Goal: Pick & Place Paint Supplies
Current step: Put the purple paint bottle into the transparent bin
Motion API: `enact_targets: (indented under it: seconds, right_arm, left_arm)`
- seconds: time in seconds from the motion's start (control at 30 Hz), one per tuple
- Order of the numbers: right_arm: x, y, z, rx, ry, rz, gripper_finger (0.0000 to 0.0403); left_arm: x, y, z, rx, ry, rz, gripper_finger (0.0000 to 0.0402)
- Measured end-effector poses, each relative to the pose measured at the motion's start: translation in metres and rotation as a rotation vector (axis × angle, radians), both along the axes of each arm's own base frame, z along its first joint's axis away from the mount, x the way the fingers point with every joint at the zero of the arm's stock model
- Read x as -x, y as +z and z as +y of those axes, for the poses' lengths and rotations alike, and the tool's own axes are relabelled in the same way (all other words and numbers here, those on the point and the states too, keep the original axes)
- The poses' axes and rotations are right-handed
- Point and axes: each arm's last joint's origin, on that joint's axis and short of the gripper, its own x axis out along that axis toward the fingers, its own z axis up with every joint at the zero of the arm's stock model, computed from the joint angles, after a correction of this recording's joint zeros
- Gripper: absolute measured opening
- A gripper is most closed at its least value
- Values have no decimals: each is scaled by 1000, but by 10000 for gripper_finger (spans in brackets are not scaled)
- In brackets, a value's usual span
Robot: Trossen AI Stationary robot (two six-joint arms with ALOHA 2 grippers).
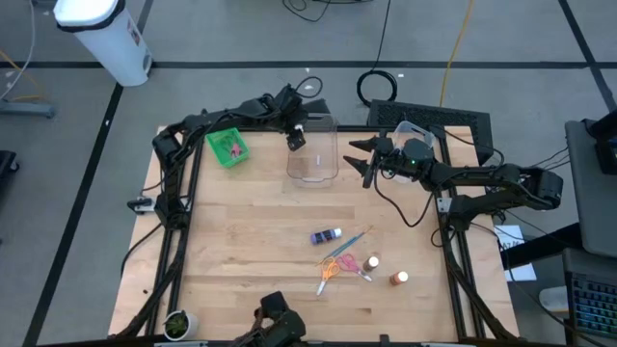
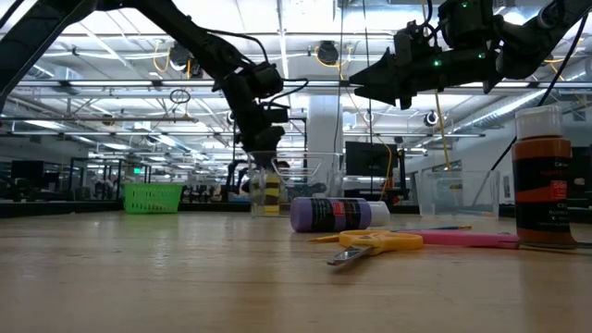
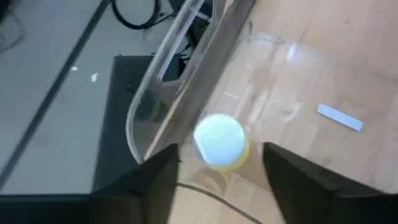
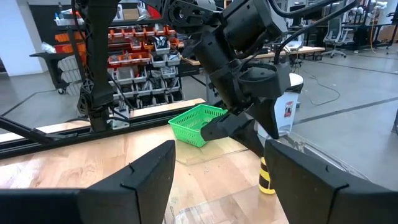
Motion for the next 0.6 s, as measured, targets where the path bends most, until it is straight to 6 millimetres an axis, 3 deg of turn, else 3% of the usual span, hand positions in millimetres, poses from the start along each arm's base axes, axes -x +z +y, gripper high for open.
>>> enact_targets:
  seconds: [0.17, 0.3, 0.47, 0.6]
  right_arm:
    - [0, 0, 0, 0, 0, 0, 238]
    - [0, 0, 0, -1, 0, 1, 238]
    - [0, 0, 0, 0, 5, 1, 238]
    - [-1, -1, 2, -3, 16, 7, 238]
  left_arm:
    - [-4, 12, -6, -64, 14, 28, 326]
    - [-7, 41, -19, -119, -20, 5, 357]
    - [-3, 81, -54, -110, -104, -79, 367]
    - [-1, 99, -98, 70, -229, -132, 356]
